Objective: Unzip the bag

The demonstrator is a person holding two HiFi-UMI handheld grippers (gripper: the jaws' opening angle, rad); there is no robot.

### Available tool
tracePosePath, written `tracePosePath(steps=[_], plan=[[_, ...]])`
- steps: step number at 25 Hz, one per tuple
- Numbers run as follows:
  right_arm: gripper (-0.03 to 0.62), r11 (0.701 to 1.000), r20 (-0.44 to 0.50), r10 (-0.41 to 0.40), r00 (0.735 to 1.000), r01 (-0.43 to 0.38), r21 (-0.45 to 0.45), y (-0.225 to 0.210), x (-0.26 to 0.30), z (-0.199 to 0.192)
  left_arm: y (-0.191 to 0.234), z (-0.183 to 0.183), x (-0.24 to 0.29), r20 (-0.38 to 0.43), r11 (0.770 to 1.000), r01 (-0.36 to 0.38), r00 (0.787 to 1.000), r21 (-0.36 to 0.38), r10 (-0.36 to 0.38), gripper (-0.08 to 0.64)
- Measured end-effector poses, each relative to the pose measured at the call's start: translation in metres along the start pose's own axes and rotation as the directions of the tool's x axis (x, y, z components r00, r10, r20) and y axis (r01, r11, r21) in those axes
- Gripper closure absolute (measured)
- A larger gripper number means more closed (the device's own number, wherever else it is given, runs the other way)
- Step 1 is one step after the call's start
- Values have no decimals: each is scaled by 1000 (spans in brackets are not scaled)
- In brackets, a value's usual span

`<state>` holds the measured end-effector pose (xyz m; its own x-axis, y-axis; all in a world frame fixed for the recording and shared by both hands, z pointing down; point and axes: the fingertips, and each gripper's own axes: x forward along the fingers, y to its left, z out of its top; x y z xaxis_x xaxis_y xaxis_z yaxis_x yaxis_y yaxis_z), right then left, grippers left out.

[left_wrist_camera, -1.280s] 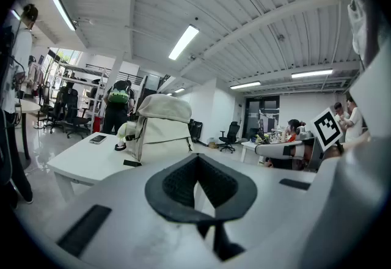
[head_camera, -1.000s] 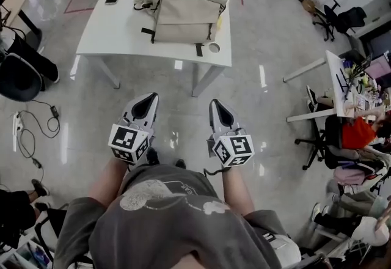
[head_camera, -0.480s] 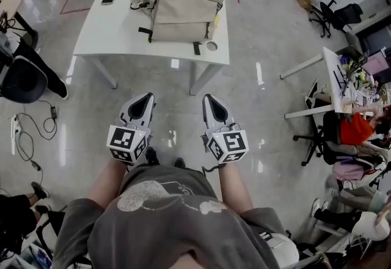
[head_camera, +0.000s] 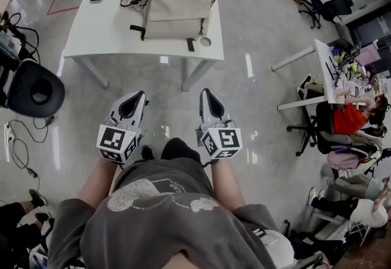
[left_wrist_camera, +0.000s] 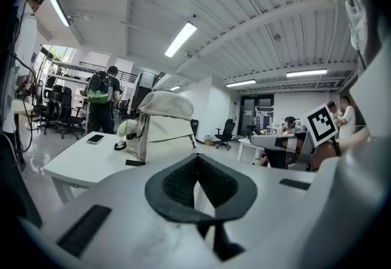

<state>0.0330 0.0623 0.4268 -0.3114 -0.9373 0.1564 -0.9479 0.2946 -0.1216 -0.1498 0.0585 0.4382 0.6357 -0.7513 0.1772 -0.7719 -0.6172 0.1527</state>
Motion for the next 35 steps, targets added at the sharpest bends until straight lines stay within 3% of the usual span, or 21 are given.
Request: tracePosePath(steps=[5,10,15,21,30,35], plan=[[592,999,15,-54,998,54,-7,-38,12,4,0,-3,26,-17,1000,23,1000,-20,-24,554],[592,998,18,-43,999,43,38,-81,54,5,7,6,71,-4,1000,12,1000,-12,-12,554],[592,999,21,5,1000,-6,53,-127,107,22,9,23,125,13,1000,2,1000,-18,-2,554],[592,996,-1,76,997,-75,37,-172,168,36,13,30,196,-13,998,-60,998,-17,60,554],[592,984,-42,179,983,-178,28,-214,219,32,-1,28,283,-56,995,-95,994,23,96,551],[592,966,-78,258,963,-258,3,-222,238,24,-11,23,320,-72,994,-109,991,27,111,504]])
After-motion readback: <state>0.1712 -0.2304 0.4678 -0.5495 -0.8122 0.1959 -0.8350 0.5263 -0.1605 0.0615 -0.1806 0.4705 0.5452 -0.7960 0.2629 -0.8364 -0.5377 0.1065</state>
